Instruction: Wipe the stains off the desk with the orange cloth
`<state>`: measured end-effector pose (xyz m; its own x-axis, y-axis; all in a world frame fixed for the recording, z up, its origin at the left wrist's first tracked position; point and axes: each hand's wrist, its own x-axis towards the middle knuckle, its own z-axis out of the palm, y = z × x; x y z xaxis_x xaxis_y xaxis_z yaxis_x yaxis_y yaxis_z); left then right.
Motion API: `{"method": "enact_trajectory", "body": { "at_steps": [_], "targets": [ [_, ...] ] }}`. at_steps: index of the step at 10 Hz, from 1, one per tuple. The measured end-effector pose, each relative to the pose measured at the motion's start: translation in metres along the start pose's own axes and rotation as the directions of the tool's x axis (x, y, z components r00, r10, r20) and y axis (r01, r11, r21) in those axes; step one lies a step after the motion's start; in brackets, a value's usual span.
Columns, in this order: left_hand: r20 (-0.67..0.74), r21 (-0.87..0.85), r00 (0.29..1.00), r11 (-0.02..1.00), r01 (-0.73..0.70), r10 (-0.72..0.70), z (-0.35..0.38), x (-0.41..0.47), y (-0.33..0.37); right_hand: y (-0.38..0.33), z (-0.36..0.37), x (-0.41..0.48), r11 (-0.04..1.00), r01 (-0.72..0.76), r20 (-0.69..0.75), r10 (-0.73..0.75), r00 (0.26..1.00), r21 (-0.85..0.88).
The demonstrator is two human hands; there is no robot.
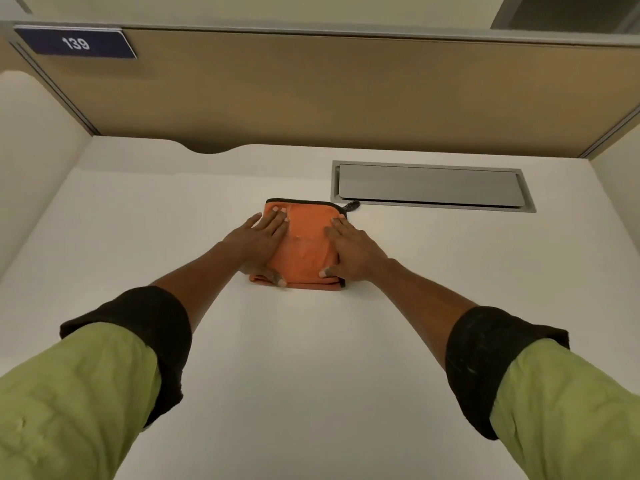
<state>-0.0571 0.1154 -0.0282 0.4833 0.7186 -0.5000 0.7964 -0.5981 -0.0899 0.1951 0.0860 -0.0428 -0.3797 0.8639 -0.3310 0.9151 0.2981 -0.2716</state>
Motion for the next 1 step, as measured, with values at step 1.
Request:
{"method": "enact_trajectory", "body": {
  "at_steps": [1],
  "targets": [
    [-0.074,-0.053,0.997,0.999,0.01,-0.014,-0.0099,-0.0146,0.0226,0.0076,-0.0069,-0.0316,1.0,0.02,-0.078,-0.019,0.997,0.023]
  ]
}}
